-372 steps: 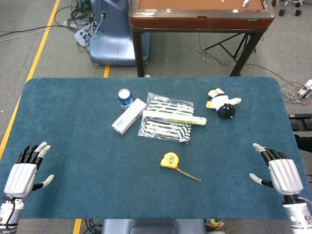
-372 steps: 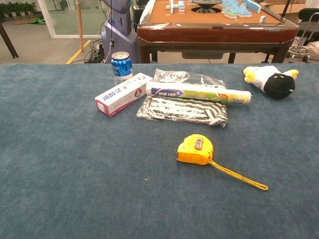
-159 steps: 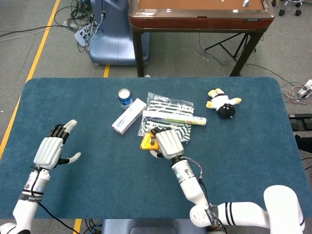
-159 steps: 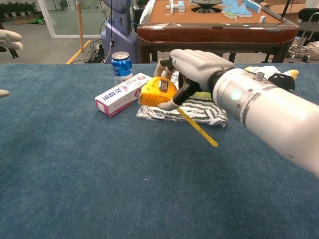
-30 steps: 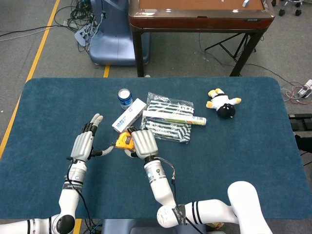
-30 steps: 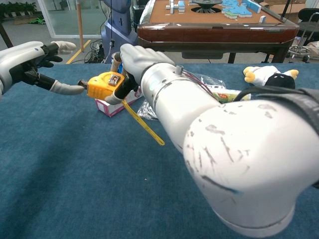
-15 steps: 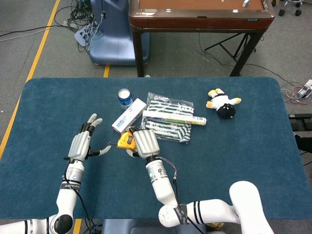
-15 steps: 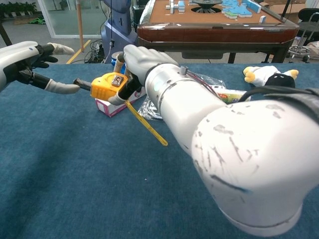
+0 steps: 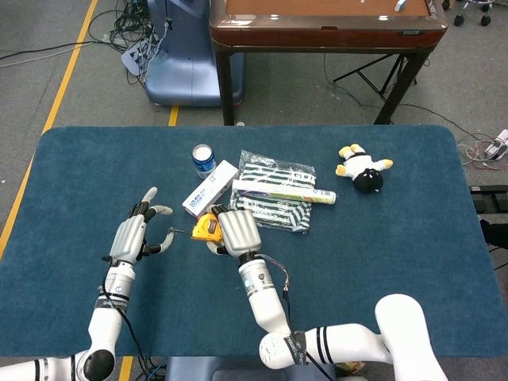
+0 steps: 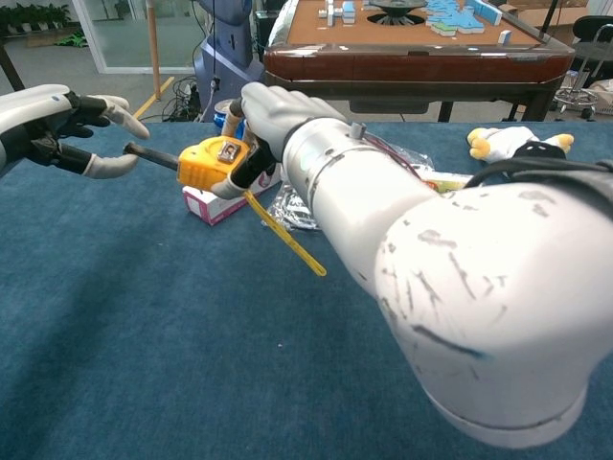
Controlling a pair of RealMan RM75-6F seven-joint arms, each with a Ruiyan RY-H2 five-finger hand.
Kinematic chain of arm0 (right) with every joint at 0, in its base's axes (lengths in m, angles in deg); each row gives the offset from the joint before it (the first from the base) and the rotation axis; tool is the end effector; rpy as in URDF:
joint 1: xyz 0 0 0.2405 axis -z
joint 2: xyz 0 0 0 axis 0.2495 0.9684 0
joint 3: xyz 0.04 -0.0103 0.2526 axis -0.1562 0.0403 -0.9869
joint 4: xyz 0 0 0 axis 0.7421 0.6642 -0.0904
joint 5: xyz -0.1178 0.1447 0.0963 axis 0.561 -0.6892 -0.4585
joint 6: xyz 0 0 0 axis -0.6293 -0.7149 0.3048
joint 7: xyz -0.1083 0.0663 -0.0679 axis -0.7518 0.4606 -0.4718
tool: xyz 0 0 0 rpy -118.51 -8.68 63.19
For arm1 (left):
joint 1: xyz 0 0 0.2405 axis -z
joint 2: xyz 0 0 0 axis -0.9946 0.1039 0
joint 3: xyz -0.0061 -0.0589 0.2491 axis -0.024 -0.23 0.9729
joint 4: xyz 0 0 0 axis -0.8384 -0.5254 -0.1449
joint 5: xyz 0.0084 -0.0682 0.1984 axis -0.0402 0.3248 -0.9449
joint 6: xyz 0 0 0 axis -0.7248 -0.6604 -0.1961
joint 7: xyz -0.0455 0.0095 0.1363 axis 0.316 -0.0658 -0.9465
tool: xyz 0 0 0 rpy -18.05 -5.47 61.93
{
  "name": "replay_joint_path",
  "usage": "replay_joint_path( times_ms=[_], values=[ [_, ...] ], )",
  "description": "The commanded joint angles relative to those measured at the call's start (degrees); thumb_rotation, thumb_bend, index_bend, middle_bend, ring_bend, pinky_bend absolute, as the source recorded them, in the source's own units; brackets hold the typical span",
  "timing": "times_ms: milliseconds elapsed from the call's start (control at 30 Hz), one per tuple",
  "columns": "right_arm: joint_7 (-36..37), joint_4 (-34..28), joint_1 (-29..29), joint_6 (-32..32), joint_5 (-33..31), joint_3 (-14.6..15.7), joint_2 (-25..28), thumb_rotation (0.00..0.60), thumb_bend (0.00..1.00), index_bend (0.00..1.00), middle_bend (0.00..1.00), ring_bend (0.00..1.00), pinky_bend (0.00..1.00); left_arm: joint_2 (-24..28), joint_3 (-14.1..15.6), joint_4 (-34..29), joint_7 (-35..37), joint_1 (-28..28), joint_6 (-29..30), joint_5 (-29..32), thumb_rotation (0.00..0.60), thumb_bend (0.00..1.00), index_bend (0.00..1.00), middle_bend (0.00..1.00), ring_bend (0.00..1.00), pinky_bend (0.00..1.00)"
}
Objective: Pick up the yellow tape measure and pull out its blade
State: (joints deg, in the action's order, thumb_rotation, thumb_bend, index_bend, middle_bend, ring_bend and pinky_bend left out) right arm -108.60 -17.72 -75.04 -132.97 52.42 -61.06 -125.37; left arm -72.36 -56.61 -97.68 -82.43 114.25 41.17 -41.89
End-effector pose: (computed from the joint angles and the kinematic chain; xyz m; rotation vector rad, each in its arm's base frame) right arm 0.0372 -0.3158 -0.0844 1.6898 -1.0902 1.0654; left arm -0.1567 0.3054 0.0398 -1.2684 -1.4085 -1.2013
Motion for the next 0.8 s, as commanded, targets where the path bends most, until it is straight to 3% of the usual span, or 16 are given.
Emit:
replay_joint_path(
  times_ms=[33, 300, 800],
  values=[
    [-0.05, -0.1, 0.06, -0.05, -0.05, 0.02, 0.13, 0.6, 0.57, 0.56, 0.55, 0.49, 0.38, 0.4, 0.05, -0.03, 0.2, -0.1, -0.23, 0.21, 0.6, 0.36, 0.33, 0.0, 0.0, 0.0],
    [0.1, 0.17, 0.28, 0.16, -0.41, 0.08, 0.51, 0.6, 0.57, 0.56, 0.55, 0.49, 0.37, 1.86, 0.01, -0.59, 2.49, -0.83, -1.14, 0.67, 0.6, 0.39, 0.38, 0.0, 0.0, 0.0],
    [0.12, 0.75, 0.19, 0.38, -0.78, 0.23, 0.5, 0.6, 0.57, 0.56, 0.55, 0.49, 0.37, 1.49, -0.19, -0.3, 5.24, -0.77, -1.71, -0.03, 0.6, 0.49, 0.57, 0.0, 0.0, 0.0]
  ],
)
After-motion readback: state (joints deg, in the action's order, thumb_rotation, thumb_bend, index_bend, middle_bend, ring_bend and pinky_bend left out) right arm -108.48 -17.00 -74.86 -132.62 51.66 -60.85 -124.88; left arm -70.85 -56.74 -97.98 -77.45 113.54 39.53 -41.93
